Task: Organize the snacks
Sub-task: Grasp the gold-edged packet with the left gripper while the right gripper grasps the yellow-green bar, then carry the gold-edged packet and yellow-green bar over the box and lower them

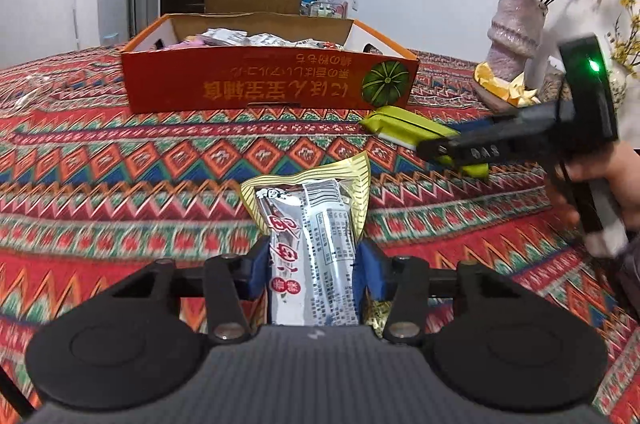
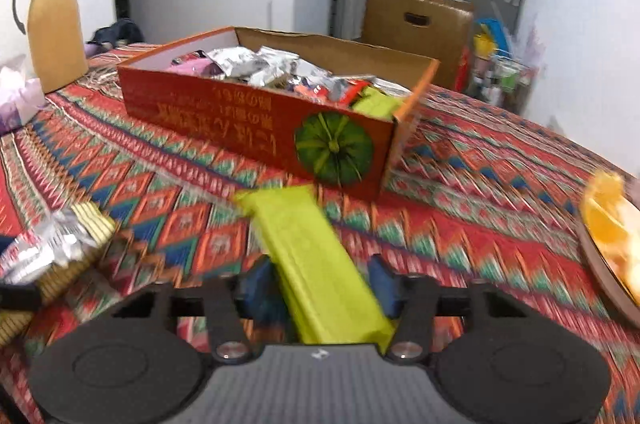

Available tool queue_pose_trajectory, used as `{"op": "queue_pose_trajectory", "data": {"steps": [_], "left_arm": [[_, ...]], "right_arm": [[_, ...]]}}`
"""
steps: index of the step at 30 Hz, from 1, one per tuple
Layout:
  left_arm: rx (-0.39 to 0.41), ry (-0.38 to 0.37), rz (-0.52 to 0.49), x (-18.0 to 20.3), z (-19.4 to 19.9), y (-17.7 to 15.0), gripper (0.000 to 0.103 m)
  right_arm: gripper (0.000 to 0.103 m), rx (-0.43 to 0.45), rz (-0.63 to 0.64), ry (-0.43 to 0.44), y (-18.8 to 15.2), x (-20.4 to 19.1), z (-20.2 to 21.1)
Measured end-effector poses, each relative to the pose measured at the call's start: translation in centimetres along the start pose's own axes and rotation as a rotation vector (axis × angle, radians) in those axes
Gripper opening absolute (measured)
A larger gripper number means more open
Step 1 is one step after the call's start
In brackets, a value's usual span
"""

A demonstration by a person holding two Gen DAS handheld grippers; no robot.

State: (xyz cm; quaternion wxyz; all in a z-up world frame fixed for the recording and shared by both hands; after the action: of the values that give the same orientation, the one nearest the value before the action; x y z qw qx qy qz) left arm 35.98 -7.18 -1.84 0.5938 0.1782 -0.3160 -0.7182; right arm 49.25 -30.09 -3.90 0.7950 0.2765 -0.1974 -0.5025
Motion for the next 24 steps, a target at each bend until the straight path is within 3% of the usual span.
{"op": "queue_pose_trajectory", "data": {"steps": [4, 14, 18, 24], "left_arm": [[0.026, -0.008, 0.032, 0.0, 3.1, -1.8, 0.048], [0.091, 0.016, -0.001, 1.0, 9.1, -4.7, 0.048], [0.107, 0.017, -0.01, 1.2, 10.4, -5.3, 0.048], [0.115, 0.022, -0.001, 1.3, 10.5, -4.9, 0.048]], "right_arm": [[0.035, -0.014, -0.032, -0.104, -4.2, -2.5, 4.1], [0.032, 0.139, -0.297, -0.047, -13.1, -7.5, 14.3], [0.032, 0.148, -0.3, -0.05, -14.6, -8.4, 15.9], [0.031, 0.131, -0.265, -0.071, -14.3, -8.6, 15.7]]}}
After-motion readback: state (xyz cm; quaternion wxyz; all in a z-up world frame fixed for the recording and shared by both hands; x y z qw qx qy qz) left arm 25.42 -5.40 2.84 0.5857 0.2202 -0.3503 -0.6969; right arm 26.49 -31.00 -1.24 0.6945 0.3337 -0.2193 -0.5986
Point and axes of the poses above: each gripper's, at about its wrist camera, not at the fingertips, and z roughly against the way its jaws point, x to its right, y to its top, the point moved 3 cm from there along -z, roughly the way its jaws point, and after that the axes turned 8 degrees about -x, right-handed, at the moved point
